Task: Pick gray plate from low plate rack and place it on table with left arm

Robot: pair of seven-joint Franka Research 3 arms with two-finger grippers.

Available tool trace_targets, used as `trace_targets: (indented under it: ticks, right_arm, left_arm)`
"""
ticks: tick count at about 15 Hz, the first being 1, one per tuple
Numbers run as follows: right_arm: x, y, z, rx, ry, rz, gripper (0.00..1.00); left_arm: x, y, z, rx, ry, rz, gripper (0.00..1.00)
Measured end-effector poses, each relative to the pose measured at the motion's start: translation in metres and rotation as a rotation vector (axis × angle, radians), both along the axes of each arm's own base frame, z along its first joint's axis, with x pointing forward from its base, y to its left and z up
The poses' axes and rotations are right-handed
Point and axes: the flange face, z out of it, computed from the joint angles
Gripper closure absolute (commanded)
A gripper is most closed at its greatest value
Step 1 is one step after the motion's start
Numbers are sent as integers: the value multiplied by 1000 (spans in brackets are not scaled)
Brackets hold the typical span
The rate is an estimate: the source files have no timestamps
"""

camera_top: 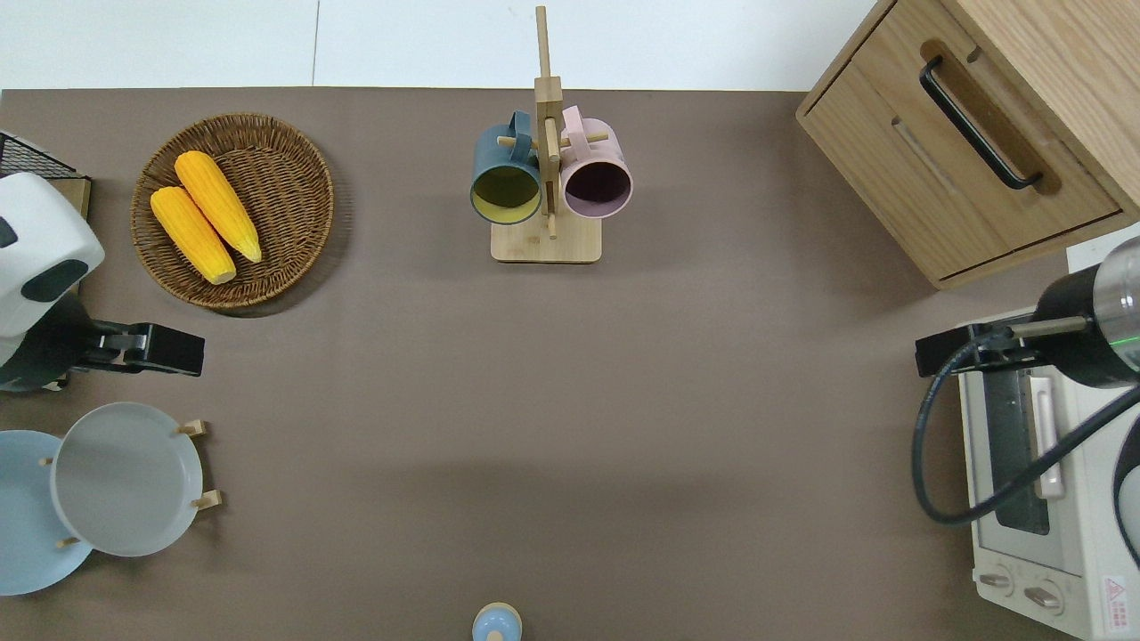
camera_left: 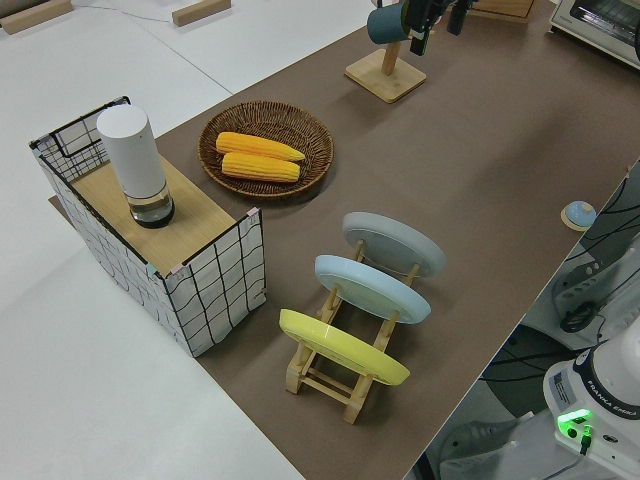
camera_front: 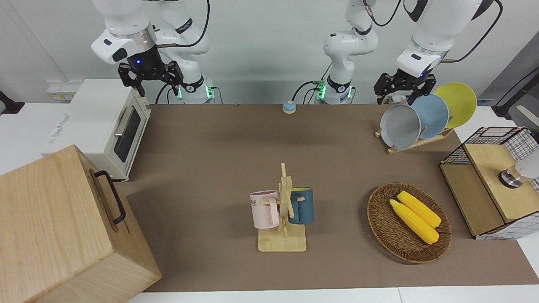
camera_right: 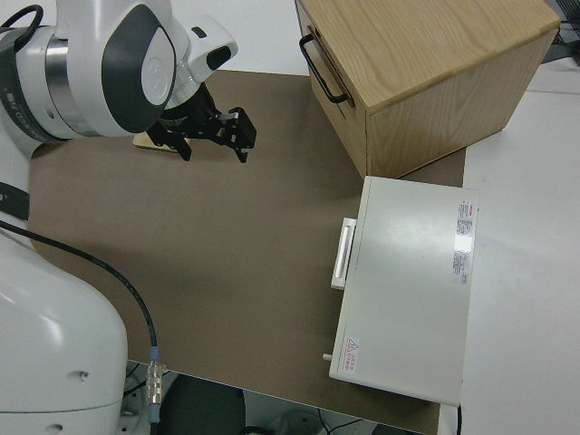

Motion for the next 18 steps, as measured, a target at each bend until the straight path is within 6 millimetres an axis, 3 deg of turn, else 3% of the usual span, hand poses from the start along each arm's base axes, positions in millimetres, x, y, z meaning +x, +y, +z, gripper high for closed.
trace_targets:
  ticks: [7,10,18]
  right_arm:
    - [0,0,0,0,0,0,13]
    - [0,0,0,0,0,0,13]
    - [0,0,0,0,0,0,13]
  left_arm:
    - [0,2,0,1,0,3,0]
    - [1,14,0,15,-1,13,0]
    - [-1,101,0,33,8,29,2]
